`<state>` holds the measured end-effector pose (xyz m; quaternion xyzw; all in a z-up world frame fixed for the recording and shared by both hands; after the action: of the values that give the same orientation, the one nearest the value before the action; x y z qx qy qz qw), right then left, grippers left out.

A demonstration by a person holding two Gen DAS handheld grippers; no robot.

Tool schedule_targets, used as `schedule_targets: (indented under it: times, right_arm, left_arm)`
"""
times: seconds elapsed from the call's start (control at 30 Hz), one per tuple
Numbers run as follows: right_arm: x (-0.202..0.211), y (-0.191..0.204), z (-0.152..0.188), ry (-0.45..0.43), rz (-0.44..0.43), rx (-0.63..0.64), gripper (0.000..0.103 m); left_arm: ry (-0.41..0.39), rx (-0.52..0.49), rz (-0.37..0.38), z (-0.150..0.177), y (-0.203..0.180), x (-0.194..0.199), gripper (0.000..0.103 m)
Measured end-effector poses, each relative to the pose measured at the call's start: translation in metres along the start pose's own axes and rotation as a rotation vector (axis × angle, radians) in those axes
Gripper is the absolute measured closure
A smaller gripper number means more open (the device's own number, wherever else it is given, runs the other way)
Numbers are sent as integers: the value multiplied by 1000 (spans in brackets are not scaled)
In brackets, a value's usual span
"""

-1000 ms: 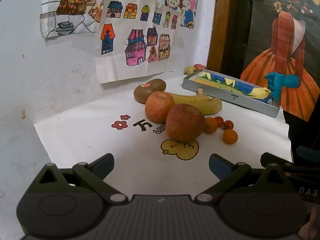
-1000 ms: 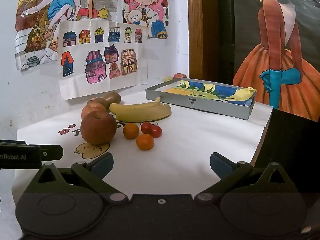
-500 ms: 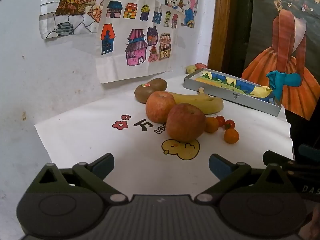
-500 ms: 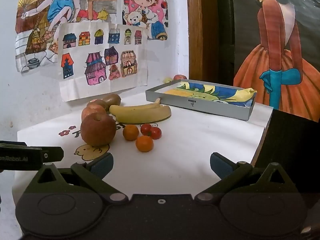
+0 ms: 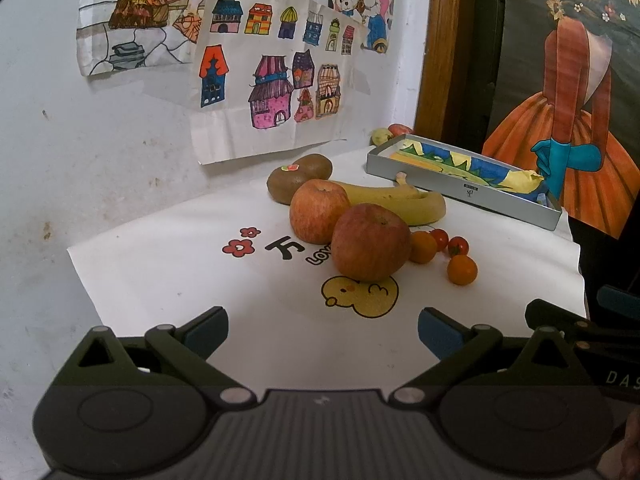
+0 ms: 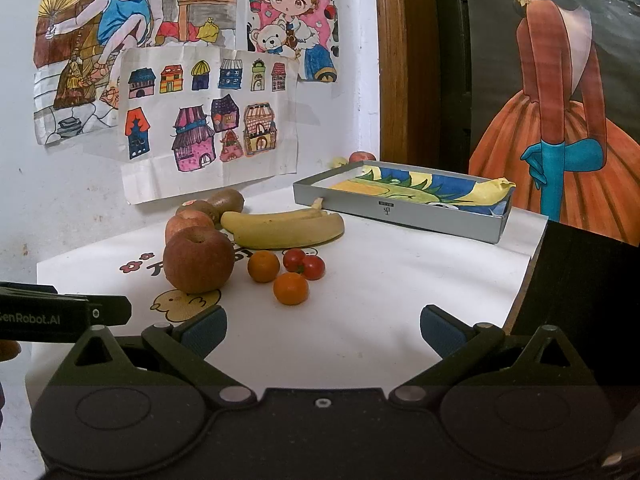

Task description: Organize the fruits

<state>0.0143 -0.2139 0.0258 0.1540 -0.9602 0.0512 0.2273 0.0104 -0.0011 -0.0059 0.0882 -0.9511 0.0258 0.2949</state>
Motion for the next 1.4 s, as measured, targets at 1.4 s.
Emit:
schedule_targets:
  times: [1.4]
  right_arm:
    - [7,1,0,-12,0,2,1]
  left_arm:
    - [-2,-5,4,6,-6,5,0]
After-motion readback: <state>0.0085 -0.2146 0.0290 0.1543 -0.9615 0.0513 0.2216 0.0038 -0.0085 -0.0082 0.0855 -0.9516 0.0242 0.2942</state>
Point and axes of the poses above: each gripper's, at about its wrist camera, not at the fingertips, and x roughly against the way its jaws point, y to its left, z to its underside, the point moved 1 cm from there along -x, roughly the way its jaws point, and after that the axes turned 8 degrees about -z, right-handed, at the moved point
